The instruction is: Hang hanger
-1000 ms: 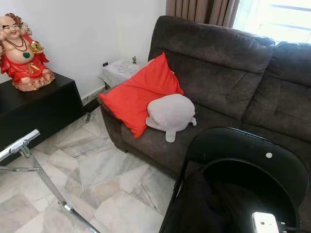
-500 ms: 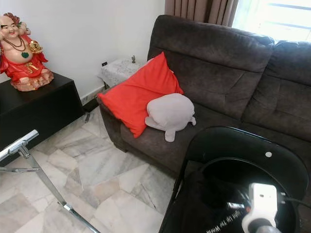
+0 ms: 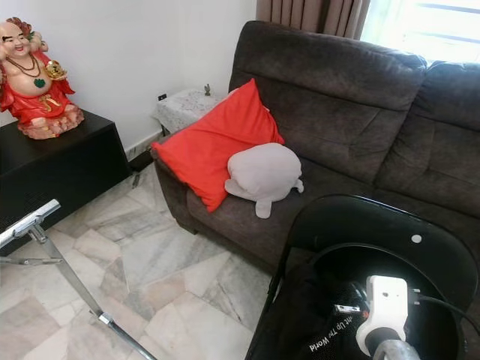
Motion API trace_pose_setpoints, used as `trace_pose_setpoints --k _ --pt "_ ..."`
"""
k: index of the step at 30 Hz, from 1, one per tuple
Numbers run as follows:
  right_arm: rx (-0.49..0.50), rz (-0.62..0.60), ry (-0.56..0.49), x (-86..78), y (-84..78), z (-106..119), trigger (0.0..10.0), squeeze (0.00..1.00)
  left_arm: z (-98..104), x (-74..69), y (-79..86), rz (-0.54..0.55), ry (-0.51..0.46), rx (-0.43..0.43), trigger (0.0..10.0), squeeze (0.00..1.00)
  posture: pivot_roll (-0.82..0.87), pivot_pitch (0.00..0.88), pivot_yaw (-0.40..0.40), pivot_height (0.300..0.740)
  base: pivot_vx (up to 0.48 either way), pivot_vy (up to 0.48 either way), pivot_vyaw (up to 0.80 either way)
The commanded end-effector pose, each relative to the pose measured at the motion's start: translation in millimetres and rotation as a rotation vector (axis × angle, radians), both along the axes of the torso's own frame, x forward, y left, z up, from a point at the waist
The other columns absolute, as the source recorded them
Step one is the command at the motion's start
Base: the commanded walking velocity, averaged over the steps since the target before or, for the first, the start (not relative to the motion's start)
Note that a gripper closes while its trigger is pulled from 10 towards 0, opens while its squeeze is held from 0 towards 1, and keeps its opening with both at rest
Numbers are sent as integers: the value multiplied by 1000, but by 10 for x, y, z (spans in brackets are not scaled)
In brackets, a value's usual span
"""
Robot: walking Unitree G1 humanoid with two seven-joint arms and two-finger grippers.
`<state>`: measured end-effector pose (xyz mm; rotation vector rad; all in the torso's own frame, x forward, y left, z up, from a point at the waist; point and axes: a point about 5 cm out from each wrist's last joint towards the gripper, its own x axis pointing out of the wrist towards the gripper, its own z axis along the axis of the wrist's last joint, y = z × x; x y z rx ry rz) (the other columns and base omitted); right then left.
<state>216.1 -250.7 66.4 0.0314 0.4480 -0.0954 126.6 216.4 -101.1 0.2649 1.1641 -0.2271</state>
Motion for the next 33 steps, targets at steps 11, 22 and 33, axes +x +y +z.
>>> trace_pose_setpoints --k 11,22,33 --pt "-57 -64 -24 191 -143 -20 0 0 -1 -18 35 -12 18 17 10000 0 27 0 28 740 0 0 0" --pt "-55 -64 -32 338 -134 -82 0 0 -2 -18 30 -8 17 15 10000 0 33 1 27 740 0 0 0" --pt "-69 -92 -31 437 -192 -133 0 0 -3 -20 31 -9 18 14 10000 0 37 3 28 740 0 0 0"
